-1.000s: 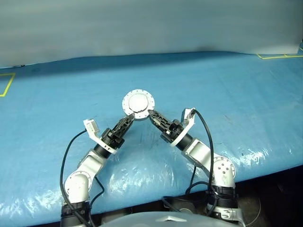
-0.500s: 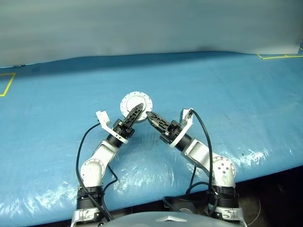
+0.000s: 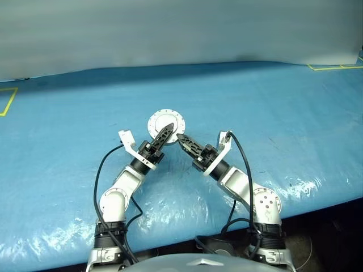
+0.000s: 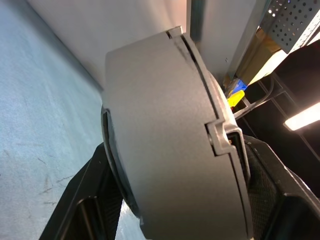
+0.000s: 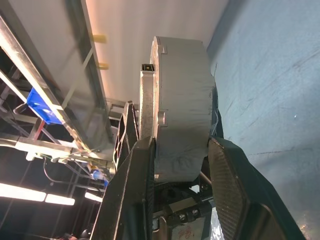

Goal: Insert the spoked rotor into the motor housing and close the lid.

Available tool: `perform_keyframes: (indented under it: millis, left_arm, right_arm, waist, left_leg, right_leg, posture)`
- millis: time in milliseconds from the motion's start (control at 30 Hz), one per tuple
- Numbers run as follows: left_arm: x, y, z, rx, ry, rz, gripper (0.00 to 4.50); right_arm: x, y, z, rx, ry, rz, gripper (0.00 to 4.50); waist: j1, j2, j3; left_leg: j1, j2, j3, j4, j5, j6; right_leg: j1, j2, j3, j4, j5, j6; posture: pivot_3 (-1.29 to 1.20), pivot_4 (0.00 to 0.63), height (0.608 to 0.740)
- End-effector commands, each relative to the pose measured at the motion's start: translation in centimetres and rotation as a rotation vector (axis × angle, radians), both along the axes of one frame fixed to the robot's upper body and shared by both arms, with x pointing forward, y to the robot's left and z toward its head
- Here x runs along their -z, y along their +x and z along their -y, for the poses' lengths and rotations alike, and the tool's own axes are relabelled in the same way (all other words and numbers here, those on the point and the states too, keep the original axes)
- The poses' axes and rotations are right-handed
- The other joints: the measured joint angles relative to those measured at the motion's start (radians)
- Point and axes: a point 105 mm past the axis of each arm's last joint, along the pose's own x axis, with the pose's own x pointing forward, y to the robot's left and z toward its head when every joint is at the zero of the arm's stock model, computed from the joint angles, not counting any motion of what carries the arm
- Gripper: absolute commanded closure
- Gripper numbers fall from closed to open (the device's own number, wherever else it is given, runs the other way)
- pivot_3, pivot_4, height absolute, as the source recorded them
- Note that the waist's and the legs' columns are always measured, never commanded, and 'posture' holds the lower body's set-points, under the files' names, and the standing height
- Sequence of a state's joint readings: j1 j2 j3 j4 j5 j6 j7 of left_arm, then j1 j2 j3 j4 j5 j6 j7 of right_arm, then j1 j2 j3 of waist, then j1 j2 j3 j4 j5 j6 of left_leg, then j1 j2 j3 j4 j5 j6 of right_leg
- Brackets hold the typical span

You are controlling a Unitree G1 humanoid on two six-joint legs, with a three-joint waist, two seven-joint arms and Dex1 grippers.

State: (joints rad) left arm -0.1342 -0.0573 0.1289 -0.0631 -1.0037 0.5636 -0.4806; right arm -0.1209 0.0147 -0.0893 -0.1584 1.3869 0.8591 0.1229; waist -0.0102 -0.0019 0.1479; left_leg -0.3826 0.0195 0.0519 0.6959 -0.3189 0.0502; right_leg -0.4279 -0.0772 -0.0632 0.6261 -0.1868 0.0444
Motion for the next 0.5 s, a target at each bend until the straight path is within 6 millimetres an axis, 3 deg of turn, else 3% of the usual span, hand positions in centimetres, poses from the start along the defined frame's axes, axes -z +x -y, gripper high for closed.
perform_keyframes:
  millis: [33,400,500]
  left_arm:
    - [0.1,1.5,-2.4,-0.157,-0.013,-0.01,1.74]
    - [-0.6,2.3,-2.5,-0.177,-0.053,-0.039,1.8]
    - [-0.7,2.7,-2.9,-0.196,-0.048,-0.045,1.8]
  right_arm:
    - [-2.5,-0.7,-0.9,-0.051,0.047,0.102,3.29]
    - [-1.8,0.5,-0.2,0.084,-0.075,0.115,3.29]
    - [-1.9,0.6,0.0,0.1,-0.048,0.113,2.3]
  waist:
    - [-0.001,0.0,0.0]
    - [-0.002,0.0,0.0]
    - [-0.004,0.0,0.0]
  left_leg:
    - [0.0,0.0,0.0,0.0,0.0,0.0]
    - [0.0,0.0,0.0,0.0,0.0,0.0]
    - [0.0,0.0,0.0,0.0,0.0,0.0]
  right_leg:
    - [0.0,0.0,0.0,0.0,0.0,0.0]
    - [0.0,0.0,0.0,0.0,0.0,0.001]
    - [0.0,0.0,0.0,0.0,0.0,0.001]
  posture:
    - [0.0,0.15,0.74]
    - [0.0,0.15,0.74]
    - [0.0,0.15,0.74]
